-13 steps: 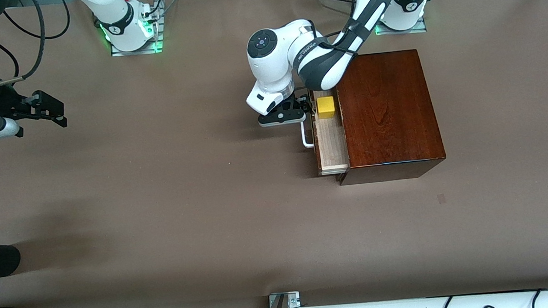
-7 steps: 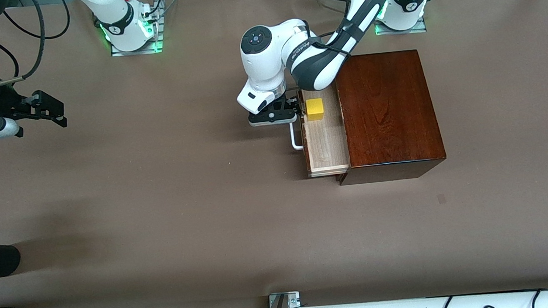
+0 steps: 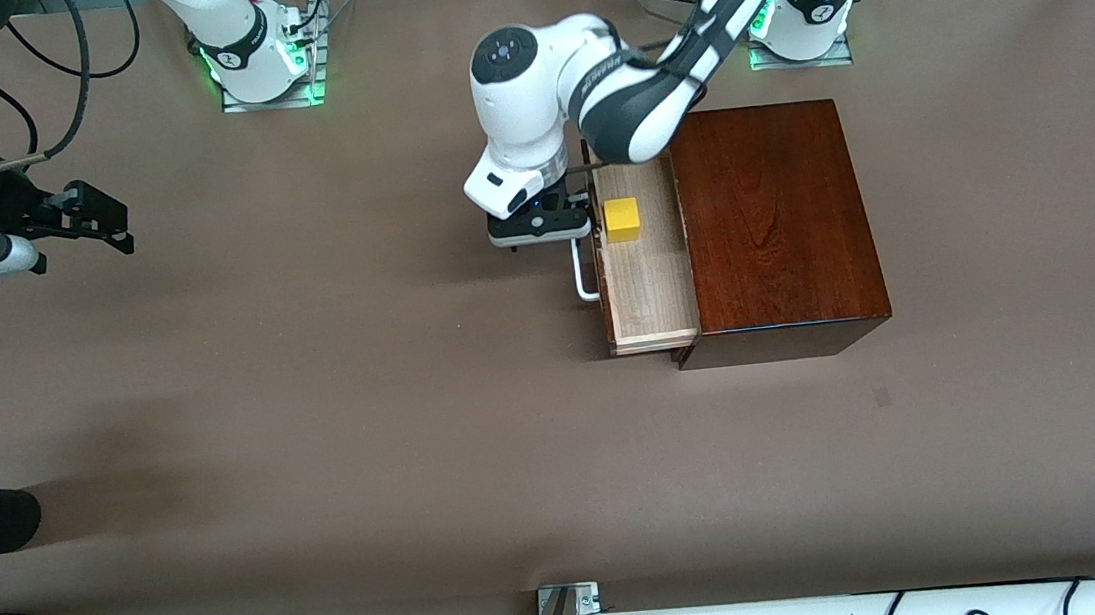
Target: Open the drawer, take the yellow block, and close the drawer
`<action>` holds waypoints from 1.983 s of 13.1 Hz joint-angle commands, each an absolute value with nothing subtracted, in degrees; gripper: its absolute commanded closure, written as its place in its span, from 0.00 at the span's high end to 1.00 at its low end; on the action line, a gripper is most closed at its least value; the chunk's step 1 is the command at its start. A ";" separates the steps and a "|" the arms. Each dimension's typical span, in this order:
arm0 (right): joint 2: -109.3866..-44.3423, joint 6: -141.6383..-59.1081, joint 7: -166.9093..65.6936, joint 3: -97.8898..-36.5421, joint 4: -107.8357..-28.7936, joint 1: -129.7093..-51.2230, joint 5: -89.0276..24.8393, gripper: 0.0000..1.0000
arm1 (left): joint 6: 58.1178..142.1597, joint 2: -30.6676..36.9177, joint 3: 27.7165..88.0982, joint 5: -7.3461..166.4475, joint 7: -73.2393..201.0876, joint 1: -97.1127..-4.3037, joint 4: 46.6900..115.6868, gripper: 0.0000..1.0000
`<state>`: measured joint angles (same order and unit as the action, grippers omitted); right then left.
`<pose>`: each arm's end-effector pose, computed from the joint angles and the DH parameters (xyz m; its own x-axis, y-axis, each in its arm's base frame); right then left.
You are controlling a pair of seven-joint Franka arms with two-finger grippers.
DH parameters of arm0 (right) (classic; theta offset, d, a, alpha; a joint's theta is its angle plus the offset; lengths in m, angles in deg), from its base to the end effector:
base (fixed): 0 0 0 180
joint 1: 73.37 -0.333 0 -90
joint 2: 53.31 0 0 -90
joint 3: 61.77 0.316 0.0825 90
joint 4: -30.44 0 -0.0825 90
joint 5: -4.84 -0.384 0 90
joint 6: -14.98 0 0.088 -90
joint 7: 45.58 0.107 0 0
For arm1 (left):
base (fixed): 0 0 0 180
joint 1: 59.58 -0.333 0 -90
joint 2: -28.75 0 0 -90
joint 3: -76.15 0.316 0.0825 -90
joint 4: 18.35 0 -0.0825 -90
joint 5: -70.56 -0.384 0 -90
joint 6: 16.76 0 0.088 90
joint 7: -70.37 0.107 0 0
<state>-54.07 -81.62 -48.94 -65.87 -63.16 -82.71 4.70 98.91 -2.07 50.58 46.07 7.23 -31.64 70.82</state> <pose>0.5655 0.0524 0.5975 0.9880 0.1492 0.0391 0.1493 -0.9888 0.0008 0.4631 -0.5100 0.3572 0.9913 0.0253 0.1295 0.0376 -0.9950 -0.0930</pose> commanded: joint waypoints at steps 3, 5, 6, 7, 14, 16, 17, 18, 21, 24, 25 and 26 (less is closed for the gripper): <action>-54.45 -81.08 -49.09 -65.99 -61.93 -82.60 3.78 1.00 | 87.41 5.53 50.39 45.95 19.45 -38.21 69.81 1.00; -54.45 -81.08 -48.74 -65.81 -61.93 -82.86 3.87 1.00 | 84.94 8.96 50.31 46.21 28.67 -42.95 69.81 1.00; -54.45 -80.91 -48.39 -65.64 -61.93 -82.95 3.79 1.00 | 83.62 10.19 50.22 46.30 33.50 -45.15 69.81 1.00; -54.45 -81.25 -48.30 -65.46 -61.93 -83.12 3.61 1.00 | 82.65 11.16 50.22 47.52 37.38 -47.52 69.81 1.00; -59.80 -81.26 -49.53 -63.79 -61.84 -89.35 1.85 1.00 | 80.45 19.94 64.64 70.47 67.51 -58.75 71.47 1.00; -60.16 -81.08 -52.32 -60.47 -62.02 -92.25 1.68 1.00 | 80.80 23.80 74.62 70.99 75.96 -55.28 74.88 1.00; -60.25 -81.25 -54.00 -58.53 -61.93 -93.92 1.76 1.00 | 81.67 26.61 77.43 70.82 76.09 -53.54 78.04 1.00; -60.34 -82.04 -55.93 -56.95 -61.84 -96.20 2.11 1.00 | 83.77 29.07 80.25 70.47 75.04 -51.69 80.68 1.00; -66.64 -86.95 -57.26 -55.09 -58.17 -106.64 2.90 1.00 | 85.38 31.64 80.72 70.56 71.96 -52.72 82.46 1.00; -76.22 -90.74 -58.93 -55.00 -48.78 -115.00 8.79 1.00 | 83.61 32.88 79.75 70.47 72.04 -53.61 83.26 1.00; -79.82 -91.62 -59.98 -55.00 -44.92 -117.55 8.97 1.00 | 83.61 32.88 79.57 70.30 71.96 -53.61 83.08 1.00; -83.25 -92.58 -61.73 -55.09 -41.40 -119.58 9.06 1.00 | 83.61 32.79 79.31 70.30 71.96 -53.52 83.08 1.00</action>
<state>-75.15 -92.87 -57.91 -54.43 -51.60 -116.44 8.12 83.44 31.77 79.84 69.58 72.66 -53.56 82.08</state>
